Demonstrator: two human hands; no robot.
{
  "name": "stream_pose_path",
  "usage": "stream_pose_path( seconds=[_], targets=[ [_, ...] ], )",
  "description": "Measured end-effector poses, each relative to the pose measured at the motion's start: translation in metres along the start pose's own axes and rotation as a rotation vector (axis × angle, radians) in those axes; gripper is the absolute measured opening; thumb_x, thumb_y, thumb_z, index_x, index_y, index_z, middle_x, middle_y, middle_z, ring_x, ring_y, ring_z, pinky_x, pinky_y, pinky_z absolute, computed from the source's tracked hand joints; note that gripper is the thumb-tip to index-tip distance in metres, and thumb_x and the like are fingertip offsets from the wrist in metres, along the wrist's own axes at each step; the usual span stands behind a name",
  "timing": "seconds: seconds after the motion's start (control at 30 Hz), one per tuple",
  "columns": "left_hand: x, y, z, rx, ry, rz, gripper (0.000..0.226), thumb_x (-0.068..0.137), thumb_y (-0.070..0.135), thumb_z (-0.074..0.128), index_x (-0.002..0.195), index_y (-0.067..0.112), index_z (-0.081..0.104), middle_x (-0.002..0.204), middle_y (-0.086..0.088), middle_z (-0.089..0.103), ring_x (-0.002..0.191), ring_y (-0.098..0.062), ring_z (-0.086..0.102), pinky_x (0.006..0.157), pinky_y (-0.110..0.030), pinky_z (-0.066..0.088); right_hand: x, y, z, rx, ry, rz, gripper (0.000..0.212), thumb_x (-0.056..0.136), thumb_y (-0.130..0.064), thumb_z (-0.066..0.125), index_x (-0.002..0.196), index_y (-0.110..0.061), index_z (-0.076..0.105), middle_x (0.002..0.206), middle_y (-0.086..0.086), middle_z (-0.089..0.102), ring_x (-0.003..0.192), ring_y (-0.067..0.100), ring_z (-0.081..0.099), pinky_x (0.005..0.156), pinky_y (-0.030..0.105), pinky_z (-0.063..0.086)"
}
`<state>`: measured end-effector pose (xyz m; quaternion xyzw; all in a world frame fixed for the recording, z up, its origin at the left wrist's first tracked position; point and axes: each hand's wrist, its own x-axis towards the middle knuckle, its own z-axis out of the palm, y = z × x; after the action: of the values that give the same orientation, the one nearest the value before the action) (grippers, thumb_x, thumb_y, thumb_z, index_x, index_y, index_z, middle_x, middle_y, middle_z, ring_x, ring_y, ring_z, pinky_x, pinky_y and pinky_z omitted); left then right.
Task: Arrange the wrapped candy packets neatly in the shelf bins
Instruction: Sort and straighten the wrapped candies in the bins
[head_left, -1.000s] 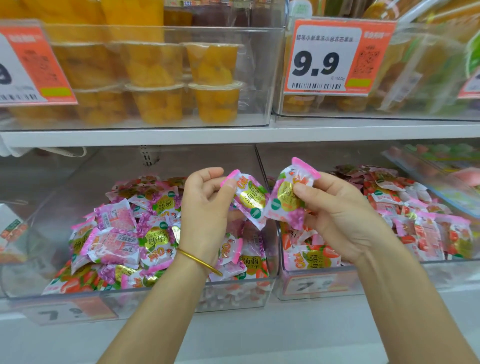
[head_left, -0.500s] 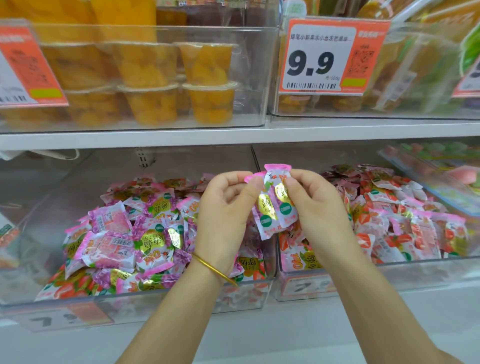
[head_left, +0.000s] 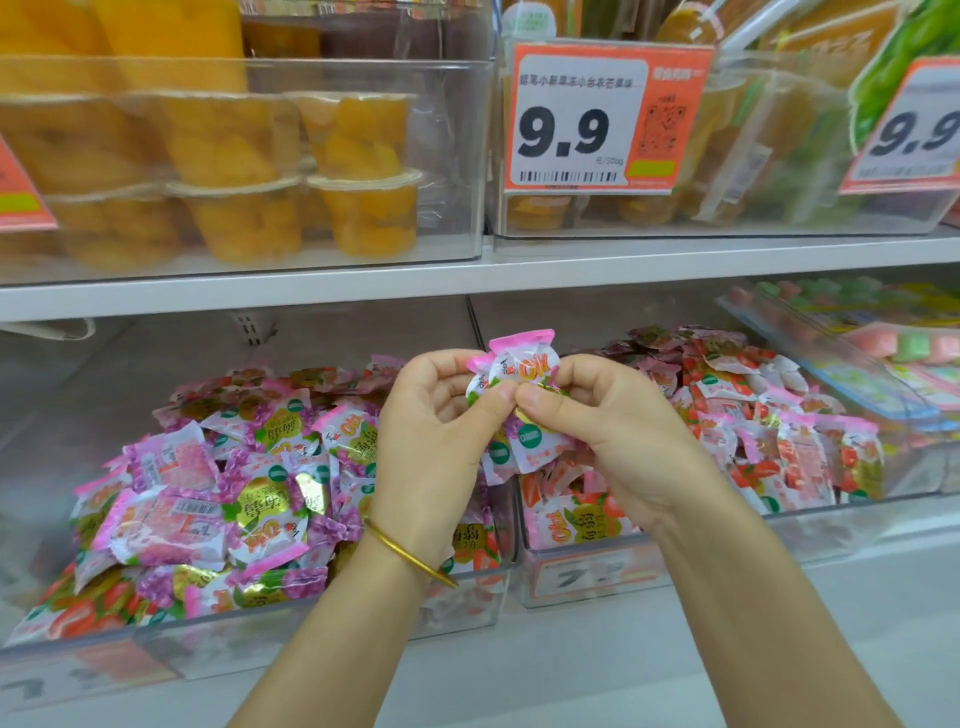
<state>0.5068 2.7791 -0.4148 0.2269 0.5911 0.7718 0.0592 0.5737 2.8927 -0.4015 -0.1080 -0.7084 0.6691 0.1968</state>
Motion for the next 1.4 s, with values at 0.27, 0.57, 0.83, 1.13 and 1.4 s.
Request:
stream_pose_path(
  seconds=[0.27,0.57,0.83,1.13,1.4],
  targets=[
    [0.033,-0.008,-0.002,0.925,-0.188,0.265,0.043,0.09,0.027,0.054,0.132,0.02,0.049,0.129,0.005,0.05,0.125,-0.015,0.041,0.103,-0.022,0.028,0.032,0.006,-0.057,-0.147,0.396,0.103,0.044,0.077,-0.024,0.075,0.114,-0.006,0.058,0.111,0.014,0.066,0.099,0.029,0.064,0.088,0.043,0.051],
    [0.036,-0.027,0.003,0.966,-0.184,0.234,0.042,0.092,0.027,0.048,0.132,0.016,0.05,0.137,0.0,0.047,0.129,-0.012,0.035,0.097,-0.014,0.02,0.127,0.018,-0.021,-0.593,0.282,0.265,0.039,0.092,-0.023,0.057,0.124,-0.002,0.053,0.125,0.015,0.058,0.11,0.028,0.057,0.082,0.028,0.044],
    [0.038,-0.027,-0.001,0.962,-0.207,0.279,0.043,0.092,0.026,0.048,0.134,0.019,0.047,0.141,0.004,0.043,0.131,-0.008,0.032,0.099,-0.011,0.015,0.148,0.021,-0.025,-0.825,0.194,0.402,0.034,0.098,-0.016,0.042,0.127,0.0,0.05,0.128,0.015,0.057,0.115,0.027,0.056,0.088,0.03,0.045],
    [0.038,-0.03,-0.002,0.953,-0.235,0.27,0.044,0.093,0.03,0.044,0.137,0.02,0.044,0.145,0.006,0.038,0.134,-0.008,0.028,0.103,-0.013,0.015,0.138,0.034,-0.027,-1.21,0.081,0.196,0.036,0.089,0.003,0.048,0.122,-0.006,0.056,0.127,0.013,0.056,0.113,0.03,0.055,0.09,0.033,0.047],
    [0.038,-0.021,-0.013,0.887,-0.154,0.245,0.036,0.095,0.017,0.043,0.13,0.012,0.051,0.122,0.001,0.051,0.122,-0.012,0.042,0.091,-0.007,0.021,0.133,0.038,-0.029,-1.409,-0.213,0.216,0.043,0.087,0.003,0.04,0.122,-0.013,0.061,0.122,0.009,0.06,0.099,0.027,0.06,0.087,0.037,0.053]
  ],
)
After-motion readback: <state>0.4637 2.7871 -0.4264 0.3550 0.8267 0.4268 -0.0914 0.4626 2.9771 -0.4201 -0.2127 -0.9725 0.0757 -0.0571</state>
